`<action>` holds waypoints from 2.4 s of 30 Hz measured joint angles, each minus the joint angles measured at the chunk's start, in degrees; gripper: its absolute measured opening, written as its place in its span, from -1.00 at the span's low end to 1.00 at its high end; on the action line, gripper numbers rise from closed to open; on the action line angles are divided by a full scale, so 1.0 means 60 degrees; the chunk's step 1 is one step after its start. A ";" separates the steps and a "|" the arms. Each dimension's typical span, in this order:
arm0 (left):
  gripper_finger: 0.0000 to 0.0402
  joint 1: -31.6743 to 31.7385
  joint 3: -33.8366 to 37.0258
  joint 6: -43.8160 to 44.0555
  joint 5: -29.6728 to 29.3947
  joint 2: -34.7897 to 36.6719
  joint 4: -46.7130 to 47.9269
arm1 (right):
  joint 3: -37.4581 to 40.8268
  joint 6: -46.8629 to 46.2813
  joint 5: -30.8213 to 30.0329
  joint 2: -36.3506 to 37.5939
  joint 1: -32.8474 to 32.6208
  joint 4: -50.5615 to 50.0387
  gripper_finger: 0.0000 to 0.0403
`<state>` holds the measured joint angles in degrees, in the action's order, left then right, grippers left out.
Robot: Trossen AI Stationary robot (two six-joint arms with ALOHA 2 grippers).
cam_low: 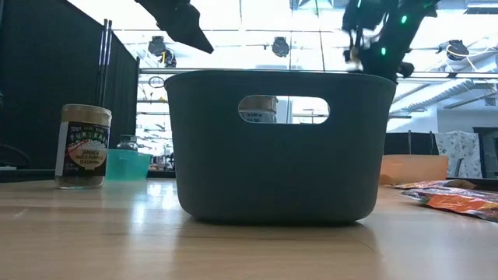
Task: Sort spices by type
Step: Put the green seasoning bottle into the light blue bin
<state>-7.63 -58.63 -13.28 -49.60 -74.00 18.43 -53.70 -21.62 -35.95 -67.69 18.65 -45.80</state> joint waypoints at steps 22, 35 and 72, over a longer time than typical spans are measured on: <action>-0.03 -0.1182 0.0000 0.0190 0.0000 0.0000 -0.0108 | 0.3592 0.1576 0.0638 0.0639 -0.4675 0.9293 -0.13; -0.03 -0.1622 0.0000 0.0488 0.0375 -0.0004 -0.0346 | 0.4459 0.3913 0.2842 0.0639 -0.5539 1.3479 -0.13; -0.03 -0.1608 0.0000 0.0138 0.0415 -0.0004 -0.1084 | -0.0668 -0.0368 -0.2512 0.0166 -0.2399 0.4458 -0.13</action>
<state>-17.28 -58.63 -12.45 -47.11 -74.02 11.92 -57.70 -23.83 -51.02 -66.69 4.26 -19.06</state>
